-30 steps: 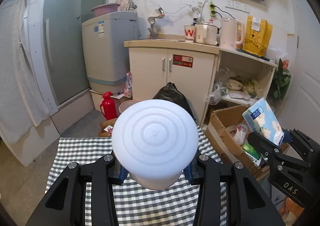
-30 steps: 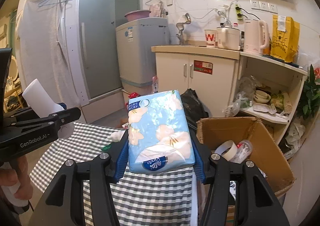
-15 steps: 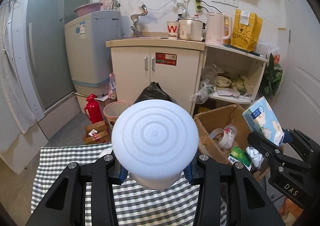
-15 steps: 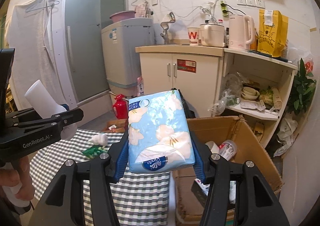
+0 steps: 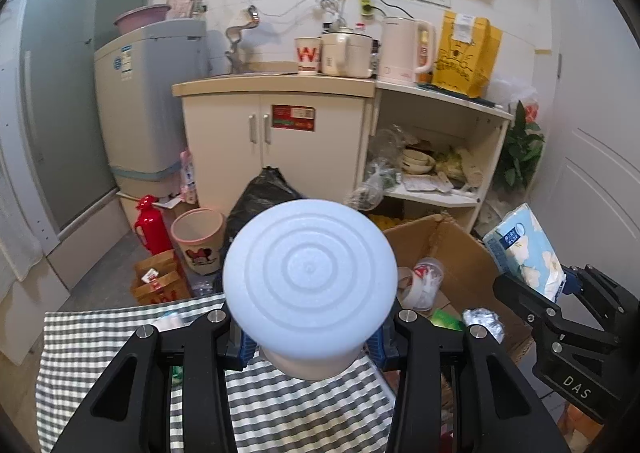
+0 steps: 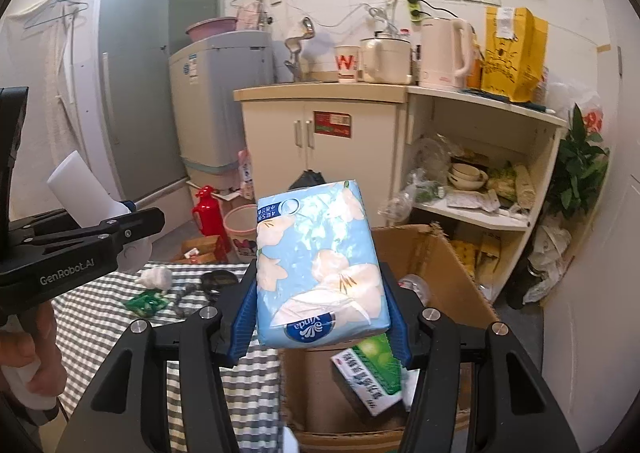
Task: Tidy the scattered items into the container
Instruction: 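Lift the white bottle with left tool while right tool carries the tissue pack over the box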
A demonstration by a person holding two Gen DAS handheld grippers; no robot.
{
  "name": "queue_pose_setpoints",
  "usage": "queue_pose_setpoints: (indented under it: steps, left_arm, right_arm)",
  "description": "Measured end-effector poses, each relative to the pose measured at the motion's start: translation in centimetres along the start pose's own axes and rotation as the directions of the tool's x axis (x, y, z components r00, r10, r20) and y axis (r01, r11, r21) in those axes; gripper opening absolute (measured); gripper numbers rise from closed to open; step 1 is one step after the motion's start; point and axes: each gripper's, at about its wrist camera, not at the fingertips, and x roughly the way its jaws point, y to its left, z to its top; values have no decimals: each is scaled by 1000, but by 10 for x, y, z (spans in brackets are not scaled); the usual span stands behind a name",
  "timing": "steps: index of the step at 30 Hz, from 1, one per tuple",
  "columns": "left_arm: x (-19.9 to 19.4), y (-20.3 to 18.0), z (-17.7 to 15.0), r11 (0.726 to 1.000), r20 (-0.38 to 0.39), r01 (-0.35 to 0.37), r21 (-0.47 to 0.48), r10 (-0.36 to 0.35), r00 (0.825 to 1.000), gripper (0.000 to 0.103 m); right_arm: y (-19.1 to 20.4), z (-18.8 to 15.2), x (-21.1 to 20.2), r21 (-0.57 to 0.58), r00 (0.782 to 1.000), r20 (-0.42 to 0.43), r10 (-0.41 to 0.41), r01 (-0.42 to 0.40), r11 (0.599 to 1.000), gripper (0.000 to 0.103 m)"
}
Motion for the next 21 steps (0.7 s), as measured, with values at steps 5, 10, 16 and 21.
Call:
queue_pose_setpoints:
  steps: [5,10,16,21]
  left_arm:
    - [13,-19,4,999,-9,34,19,-34,999,44]
    - [26,-36,7,998,-19,67,23,-66,998,44]
    - [42,-57,9,994,-33,103,33,-102,994,44]
    - [57,-74,9,990,-56,133,45,-131,990,44]
  right_arm:
    - [-19,-3,2,25,1000,-16,-27,27,999,54]
    - [-37,-5,4,35,998,-31,-51,52,998,54]
    - [-58,-9,9,45,996,-53,-77,79,996,54]
    - [-72,-12,14,59,994,-66,-92,96,994,54]
